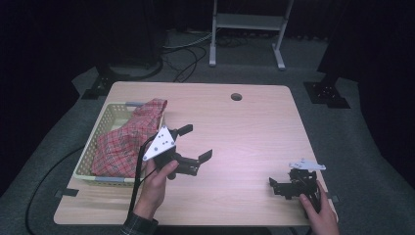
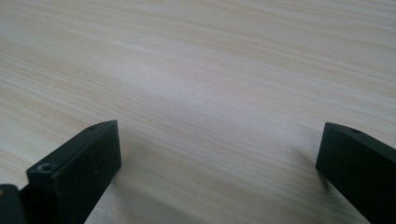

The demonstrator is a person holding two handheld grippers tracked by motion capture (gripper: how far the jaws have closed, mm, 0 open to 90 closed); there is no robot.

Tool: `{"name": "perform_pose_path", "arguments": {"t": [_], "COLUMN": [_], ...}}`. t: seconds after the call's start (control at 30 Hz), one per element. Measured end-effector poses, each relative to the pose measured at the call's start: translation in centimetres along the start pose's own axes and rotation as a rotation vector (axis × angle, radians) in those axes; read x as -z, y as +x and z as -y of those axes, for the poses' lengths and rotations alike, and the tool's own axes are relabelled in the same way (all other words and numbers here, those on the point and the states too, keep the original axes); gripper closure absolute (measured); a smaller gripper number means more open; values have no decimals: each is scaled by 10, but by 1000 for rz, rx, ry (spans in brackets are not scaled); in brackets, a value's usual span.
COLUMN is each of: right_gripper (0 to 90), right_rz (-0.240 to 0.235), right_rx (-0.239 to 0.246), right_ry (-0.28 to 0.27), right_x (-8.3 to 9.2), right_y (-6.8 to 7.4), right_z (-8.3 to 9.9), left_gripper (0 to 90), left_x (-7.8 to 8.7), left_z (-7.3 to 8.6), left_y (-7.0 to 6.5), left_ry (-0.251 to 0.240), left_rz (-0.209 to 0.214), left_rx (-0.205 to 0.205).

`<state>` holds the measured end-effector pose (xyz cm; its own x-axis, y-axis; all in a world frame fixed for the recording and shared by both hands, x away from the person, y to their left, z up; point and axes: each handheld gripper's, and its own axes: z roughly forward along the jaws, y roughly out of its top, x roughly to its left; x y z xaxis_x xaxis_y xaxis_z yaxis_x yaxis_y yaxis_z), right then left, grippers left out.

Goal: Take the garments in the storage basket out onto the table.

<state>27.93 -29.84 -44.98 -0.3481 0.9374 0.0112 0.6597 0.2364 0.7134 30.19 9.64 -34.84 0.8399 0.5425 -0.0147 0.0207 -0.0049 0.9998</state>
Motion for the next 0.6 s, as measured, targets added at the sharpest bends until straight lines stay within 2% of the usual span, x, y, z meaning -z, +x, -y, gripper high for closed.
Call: {"name": "perform_pose_path", "arguments": {"t": [0.13, 0.37, 0.6], "right_gripper": [0, 0, 0], "right_rz": [0, 0, 0], "right_rx": [0, -1, -1], "right_ry": [0, 0, -1], "right_x": [0, 0, 0], "right_y": [0, 0, 0], "right_z": [0, 0, 0], "left_gripper": [15, 15, 16], "left_x": [-1, -2, -2], "left_z": [-4, -9, -19], "left_y": [-1, 0, 0], "left_ry": [4, 6, 9], "left_rz": [0, 7, 19], "left_rx": [-5, 16, 12]}}
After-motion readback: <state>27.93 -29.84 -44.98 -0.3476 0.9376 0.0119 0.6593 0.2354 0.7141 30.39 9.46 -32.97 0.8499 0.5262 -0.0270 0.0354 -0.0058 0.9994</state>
